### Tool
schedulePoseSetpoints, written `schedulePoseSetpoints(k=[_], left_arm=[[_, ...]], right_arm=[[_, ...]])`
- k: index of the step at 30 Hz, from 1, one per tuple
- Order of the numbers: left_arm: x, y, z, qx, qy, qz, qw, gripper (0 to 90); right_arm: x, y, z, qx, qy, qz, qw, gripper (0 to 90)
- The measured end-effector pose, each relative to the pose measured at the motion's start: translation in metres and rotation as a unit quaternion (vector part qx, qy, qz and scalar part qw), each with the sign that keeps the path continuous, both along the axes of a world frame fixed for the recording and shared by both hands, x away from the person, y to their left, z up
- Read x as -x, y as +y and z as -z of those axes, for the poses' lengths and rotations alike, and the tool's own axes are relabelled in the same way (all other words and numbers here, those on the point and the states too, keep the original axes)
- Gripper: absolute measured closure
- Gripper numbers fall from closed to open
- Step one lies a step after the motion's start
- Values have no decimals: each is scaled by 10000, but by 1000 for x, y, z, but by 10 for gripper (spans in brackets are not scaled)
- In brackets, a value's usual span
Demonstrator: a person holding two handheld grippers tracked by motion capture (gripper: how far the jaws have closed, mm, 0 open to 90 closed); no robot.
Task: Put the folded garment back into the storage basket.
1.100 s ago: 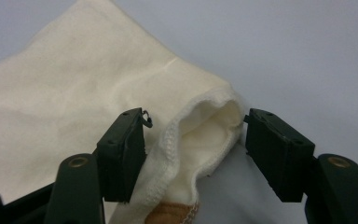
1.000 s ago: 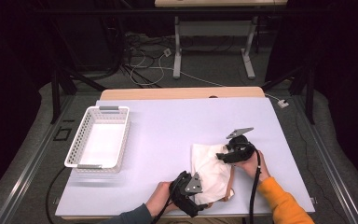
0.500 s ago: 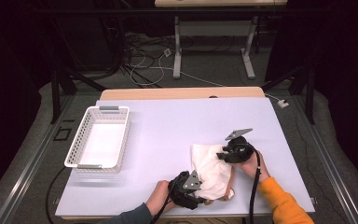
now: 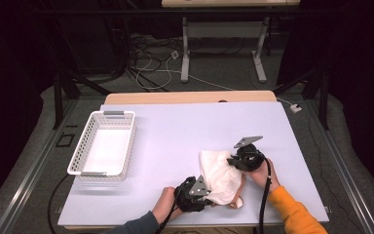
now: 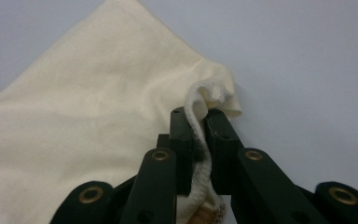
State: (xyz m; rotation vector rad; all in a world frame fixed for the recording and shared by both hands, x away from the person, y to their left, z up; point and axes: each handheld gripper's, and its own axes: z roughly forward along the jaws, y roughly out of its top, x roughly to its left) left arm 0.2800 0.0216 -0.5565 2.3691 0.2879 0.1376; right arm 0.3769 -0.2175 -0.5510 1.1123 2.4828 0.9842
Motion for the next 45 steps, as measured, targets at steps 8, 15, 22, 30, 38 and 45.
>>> schedulePoseSetpoints(k=[8,15,22,30,38,45], left_arm=[[1,3,-5,36,-92,-27,9999,725],[1,7,-9,-25,-164,14,9999,726],[1,16,-15,-33,-189,-41,9998,728],[-1,30,-22,47,-167,-181,9997,728],[-4,40,-25,102,-114,-187,9997,731],[-6,52,-29,30,-136,-269,9995,731]], right_arm=[[5,0,-8,4,-285,-34,9996,835],[9,3,-13,-41,-495,-26,9988,835],[10,12,-16,-4,-620,-90,9980,836],[10,22,-22,-17,-837,-167,9963,838],[5,37,-27,-59,-1002,-205,9947,840],[0,50,-29,-66,-1041,-270,9942,841]])
